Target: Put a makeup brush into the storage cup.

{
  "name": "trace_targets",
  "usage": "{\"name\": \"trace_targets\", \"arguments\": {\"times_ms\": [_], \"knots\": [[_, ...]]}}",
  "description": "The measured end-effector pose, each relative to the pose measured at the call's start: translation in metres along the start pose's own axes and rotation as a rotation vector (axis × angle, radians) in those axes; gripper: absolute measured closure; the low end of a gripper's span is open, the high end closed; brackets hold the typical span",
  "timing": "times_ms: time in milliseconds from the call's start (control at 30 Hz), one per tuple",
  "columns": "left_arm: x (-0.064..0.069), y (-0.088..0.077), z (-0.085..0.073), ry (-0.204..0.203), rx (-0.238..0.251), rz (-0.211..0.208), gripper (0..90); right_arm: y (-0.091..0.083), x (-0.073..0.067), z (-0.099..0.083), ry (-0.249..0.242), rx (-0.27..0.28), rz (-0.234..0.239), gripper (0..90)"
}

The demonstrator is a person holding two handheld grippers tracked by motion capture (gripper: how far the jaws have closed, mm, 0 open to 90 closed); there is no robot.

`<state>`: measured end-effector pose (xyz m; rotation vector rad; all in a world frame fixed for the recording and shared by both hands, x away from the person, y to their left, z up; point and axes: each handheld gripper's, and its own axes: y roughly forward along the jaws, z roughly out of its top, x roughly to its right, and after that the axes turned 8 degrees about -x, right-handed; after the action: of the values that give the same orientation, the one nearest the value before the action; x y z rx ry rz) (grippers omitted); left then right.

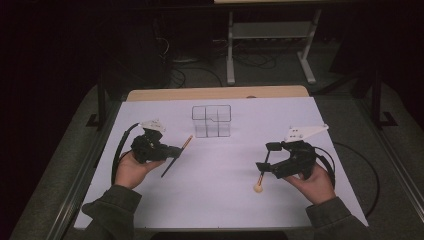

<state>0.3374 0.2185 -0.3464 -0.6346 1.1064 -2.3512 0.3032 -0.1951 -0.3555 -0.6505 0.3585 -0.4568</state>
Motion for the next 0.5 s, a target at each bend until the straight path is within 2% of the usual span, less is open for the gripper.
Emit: {"name": "trace_targets", "arguments": {"times_ms": [167,200,300,500], "knots": [[0.005,-0.001,-0.002,0.019,0.029,-0.028,83.1,0.007,-0.005,0.016,-0.030,-0.013,0.022,19.4],[0.007,-0.001,-0.002,0.027,0.039,-0.045,83.1,0.008,-0.006,0.018,-0.034,-0.014,0.025,19.5],[0.010,0.000,-0.003,0.037,0.037,-0.061,83.1,0.015,-0.009,0.027,-0.052,-0.018,0.047,20.7],[0.020,0.004,-0.003,0.084,0.053,-0.097,83.1,0.029,-0.014,0.041,-0.075,-0.033,0.093,21.4]]}}
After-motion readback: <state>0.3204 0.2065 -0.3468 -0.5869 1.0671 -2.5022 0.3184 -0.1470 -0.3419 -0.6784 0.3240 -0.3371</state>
